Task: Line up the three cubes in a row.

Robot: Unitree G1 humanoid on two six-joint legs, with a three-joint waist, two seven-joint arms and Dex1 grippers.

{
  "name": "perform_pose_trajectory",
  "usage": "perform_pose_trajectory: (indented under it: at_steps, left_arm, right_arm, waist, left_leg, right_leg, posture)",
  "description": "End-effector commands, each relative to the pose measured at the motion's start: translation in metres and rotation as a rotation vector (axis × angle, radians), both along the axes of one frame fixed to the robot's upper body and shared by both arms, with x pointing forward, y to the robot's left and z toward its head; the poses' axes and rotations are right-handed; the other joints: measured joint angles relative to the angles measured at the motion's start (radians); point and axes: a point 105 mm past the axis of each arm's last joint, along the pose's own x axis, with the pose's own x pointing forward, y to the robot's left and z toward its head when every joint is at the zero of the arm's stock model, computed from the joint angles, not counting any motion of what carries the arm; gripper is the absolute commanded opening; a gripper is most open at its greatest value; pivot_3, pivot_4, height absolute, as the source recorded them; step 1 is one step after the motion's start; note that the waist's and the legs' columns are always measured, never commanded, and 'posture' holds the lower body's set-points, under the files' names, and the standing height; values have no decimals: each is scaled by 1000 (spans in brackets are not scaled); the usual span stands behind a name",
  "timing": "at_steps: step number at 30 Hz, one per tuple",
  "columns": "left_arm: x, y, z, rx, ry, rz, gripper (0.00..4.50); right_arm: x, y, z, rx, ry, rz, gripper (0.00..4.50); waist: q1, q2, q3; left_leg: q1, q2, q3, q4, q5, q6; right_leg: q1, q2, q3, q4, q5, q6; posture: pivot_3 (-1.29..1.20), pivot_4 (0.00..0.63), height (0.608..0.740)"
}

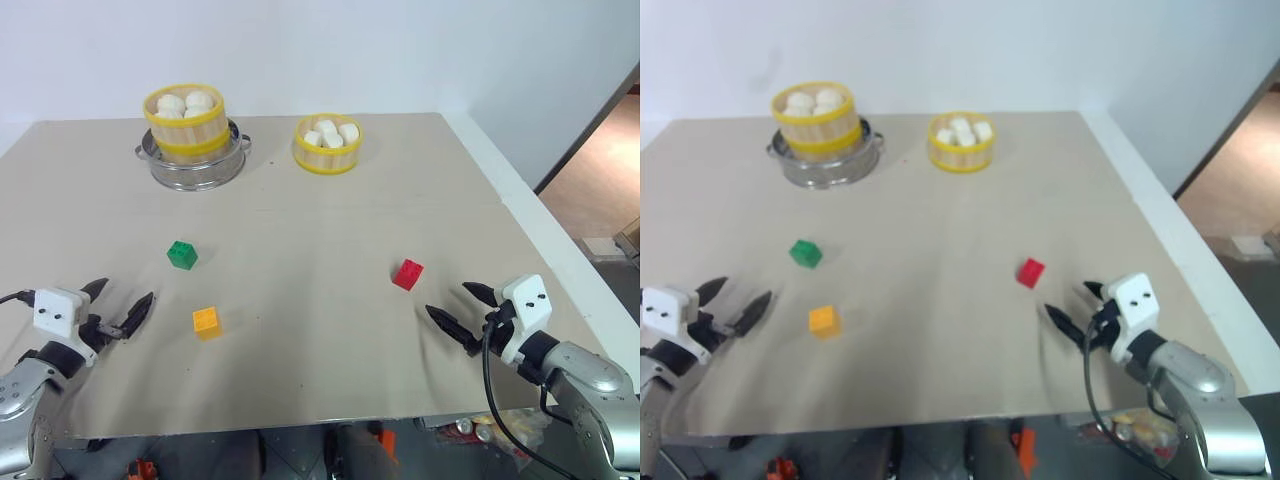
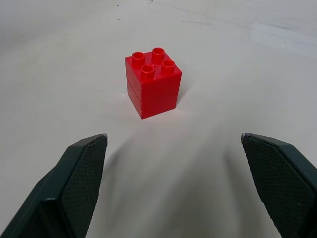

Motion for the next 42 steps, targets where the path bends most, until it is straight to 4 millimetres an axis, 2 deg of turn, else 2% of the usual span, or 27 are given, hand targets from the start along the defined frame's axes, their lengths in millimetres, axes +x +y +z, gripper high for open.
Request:
perform_pose_trajectory:
  at_steps: [1, 8, 16, 22, 23, 24, 26, 29, 31, 35, 42]
  left_arm:
    - [2, 0, 11, 10, -41, -12, 4487]
    - [3, -7, 10, -103, 2, -89, 4487]
    - [-2, -9, 13, -92, 12, -108, 4487]
    - [-2, -10, 44, -68, -65, -143, 4487]
    - [-2, -19, 56, -51, -78, -207, 4487]
    - [-2, -38, 72, -39, -80, -326, 4487]
    - [-7, -65, 86, 2, -61, -489, 4487]
    - [-17, -107, 82, 79, 14, -733, 4487]
    - [-20, -132, 81, 52, 58, -866, 4487]
    - [-18, -159, 76, 63, 115, -1034, 4487]
    - [1, -180, 65, 99, 143, -1153, 4487]
  right_arm:
    - [0, -6, 12, -14, -55, -10, 4500]
    - [-2, -6, 11, -15, -55, -17, 4500]
    - [-3, -5, 11, -14, -50, -10, 4500]
    - [-2, -4, 13, -18, -58, 3, 4500]
    - [-1, -4, 15, -22, -64, 9, 4500]
    - [2, -6, 20, -34, -75, 22, 4500]
    - [5, -7, 27, -47, -85, 44, 4500]
    - [10, -5, 36, -69, -91, 99, 4500]
    - [14, 0, 42, -84, -89, 155, 4500]
    - [23, 8, 45, -115, -77, 253, 4500]
    - [50, 19, 44, -125, 15, 390, 4500]
  waist:
    - [0, 0, 0]
    - [0, 0, 0]
    - [0, 0, 0]
    - [0, 0, 0]
    - [0, 0, 0]
    - [0, -1, 0]
    - [0, -1, 1]
    - [0, 2, -1]
    - [0, 4, -1]
    - [-1, 2, 0]
    - [-3, 2, 0]
  left_leg:
    - [0, 0, 0, 0, 0, 0]
    - [0, 0, 0, 0, 0, 0]
    - [0, 0, 0, 0, 0, 0]
    - [0, 0, 0, 0, 0, 0]
    - [0, 0, -1, 0, 0, 0]
    - [0, 0, 0, 0, 0, 0]
    - [0, 0, -1, 1, 0, 0]
    - [1, -1, 1, 2, 0, 0]
    - [1, -4, 3, 1, 0, 0]
    - [0, -3, 1, 2, -1, 1]
    - [1, -3, 2, 2, -1, 3]
  right_leg:
    - [0, 0, 0, 0, 0, 0]
    - [0, 0, 0, 0, 0, 0]
    - [0, 0, 0, 0, 0, 0]
    - [0, 0, 0, 0, 0, 0]
    - [0, 0, 0, 0, 0, 0]
    - [0, 0, 0, 0, 0, 0]
    - [0, 1, 0, 0, 0, 0]
    - [2, -1, 1, 0, 0, 0]
    - [1, -2, 4, 0, 0, 1]
    - [1, 1, 5, 0, 1, 3]
    - [1, 6, 11, 1, 2, 6]
  posture:
    - [0, 150, 740]
    - [0, 150, 740]
    - [0, 150, 740]
    - [0, 150, 740]
    - [0, 150, 740]
    - [0, 150, 740]
    - [0, 150, 740]
    - [0, 150, 740]
    - [0, 150, 740]
    - [0, 150, 740]
    - [0, 150, 740]
